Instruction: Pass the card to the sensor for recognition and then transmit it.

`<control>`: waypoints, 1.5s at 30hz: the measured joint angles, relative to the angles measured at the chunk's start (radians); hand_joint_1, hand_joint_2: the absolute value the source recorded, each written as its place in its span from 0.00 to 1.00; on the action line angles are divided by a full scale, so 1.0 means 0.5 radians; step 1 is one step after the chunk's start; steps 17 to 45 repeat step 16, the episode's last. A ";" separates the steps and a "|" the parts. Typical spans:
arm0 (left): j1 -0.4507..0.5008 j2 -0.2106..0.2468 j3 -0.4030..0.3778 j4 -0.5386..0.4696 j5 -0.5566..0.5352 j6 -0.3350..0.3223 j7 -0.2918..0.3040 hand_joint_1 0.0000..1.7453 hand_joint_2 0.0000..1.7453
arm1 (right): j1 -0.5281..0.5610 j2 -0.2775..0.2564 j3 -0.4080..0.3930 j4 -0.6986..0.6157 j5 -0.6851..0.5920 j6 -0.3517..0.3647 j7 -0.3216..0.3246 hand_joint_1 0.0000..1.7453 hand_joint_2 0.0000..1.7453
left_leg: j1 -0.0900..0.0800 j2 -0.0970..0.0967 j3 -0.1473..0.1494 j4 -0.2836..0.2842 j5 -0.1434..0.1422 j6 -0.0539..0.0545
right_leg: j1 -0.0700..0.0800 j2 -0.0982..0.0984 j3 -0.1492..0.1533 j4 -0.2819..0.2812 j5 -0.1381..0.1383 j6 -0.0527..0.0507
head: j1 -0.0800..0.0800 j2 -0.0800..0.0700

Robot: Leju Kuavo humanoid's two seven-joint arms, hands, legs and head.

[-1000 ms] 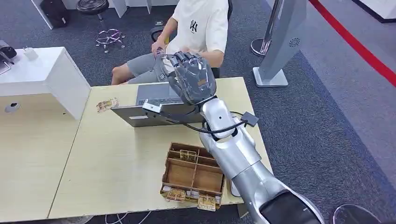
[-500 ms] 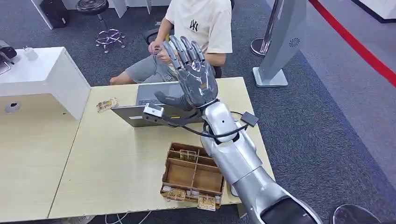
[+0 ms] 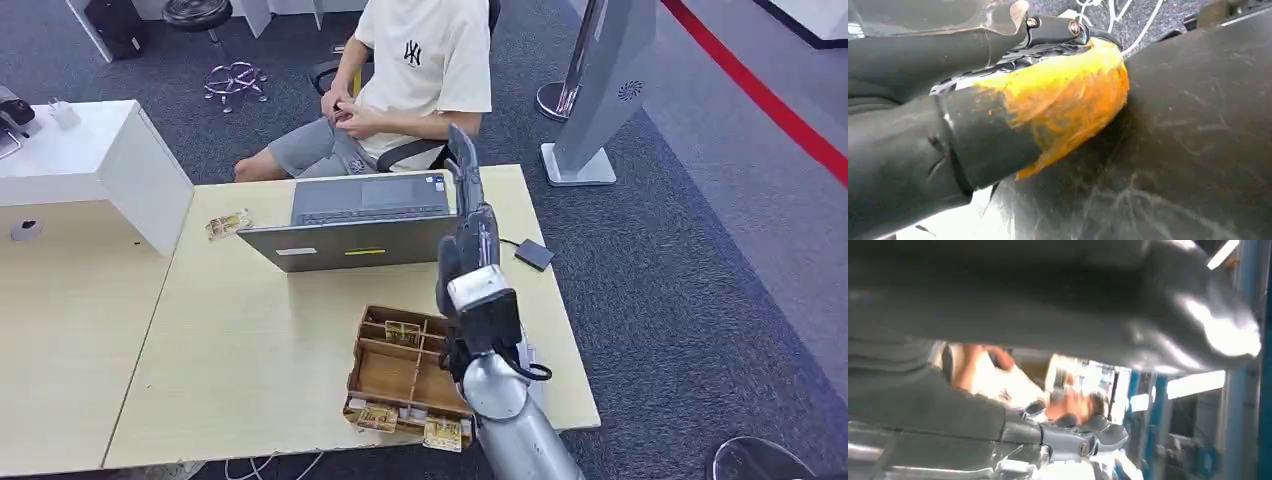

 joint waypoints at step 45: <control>0.026 0.045 0.044 0.000 -0.011 0.112 -0.027 0.00 0.00 | 0.383 -0.292 0.000 -0.201 -0.742 1.802 -0.138 0.00 0.00 | 0.000 0.000 -0.001 0.000 0.000 0.000 | 0.000 0.000 0.000 0.000 0.000 0.000 | 0.000 0.000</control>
